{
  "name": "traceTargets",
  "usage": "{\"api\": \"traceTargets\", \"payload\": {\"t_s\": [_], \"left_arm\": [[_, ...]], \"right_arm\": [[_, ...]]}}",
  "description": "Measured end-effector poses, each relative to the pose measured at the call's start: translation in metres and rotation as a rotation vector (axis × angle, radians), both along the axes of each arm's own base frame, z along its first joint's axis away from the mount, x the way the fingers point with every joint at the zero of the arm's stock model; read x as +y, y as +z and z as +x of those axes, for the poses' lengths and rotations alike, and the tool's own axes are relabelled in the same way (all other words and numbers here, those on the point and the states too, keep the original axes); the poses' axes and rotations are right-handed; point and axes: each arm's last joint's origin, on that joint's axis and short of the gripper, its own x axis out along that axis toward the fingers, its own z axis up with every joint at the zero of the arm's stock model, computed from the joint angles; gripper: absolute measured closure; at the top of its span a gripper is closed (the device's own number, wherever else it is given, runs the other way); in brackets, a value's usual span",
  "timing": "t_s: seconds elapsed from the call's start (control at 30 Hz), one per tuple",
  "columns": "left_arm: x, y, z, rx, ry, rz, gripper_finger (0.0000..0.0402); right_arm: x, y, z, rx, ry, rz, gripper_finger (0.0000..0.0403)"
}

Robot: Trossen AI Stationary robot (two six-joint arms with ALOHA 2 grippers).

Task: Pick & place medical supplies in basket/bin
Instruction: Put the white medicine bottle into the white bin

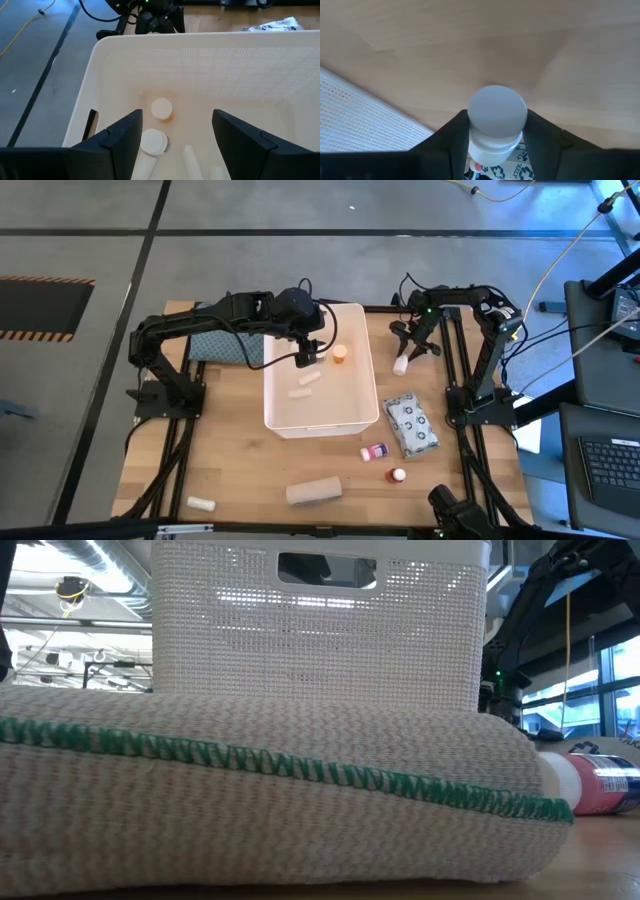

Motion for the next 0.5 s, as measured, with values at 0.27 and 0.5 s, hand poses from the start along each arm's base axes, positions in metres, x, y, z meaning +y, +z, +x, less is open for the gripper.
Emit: {"api": "traceTargets", "payload": {"t_s": [0.27,0.5], "left_arm": [[0.000,0.000,0.000,0.000,0.000,0.000,0.0167],[0.000,0.000,0.000,0.000,0.001,0.002,0.0167]], "right_arm": [[0.002,0.001,-0.001,-0.042,0.090,-0.028,0.0244],[0.003,0.017,0.001,-0.113,0.186,-0.125,0.0244]]}}
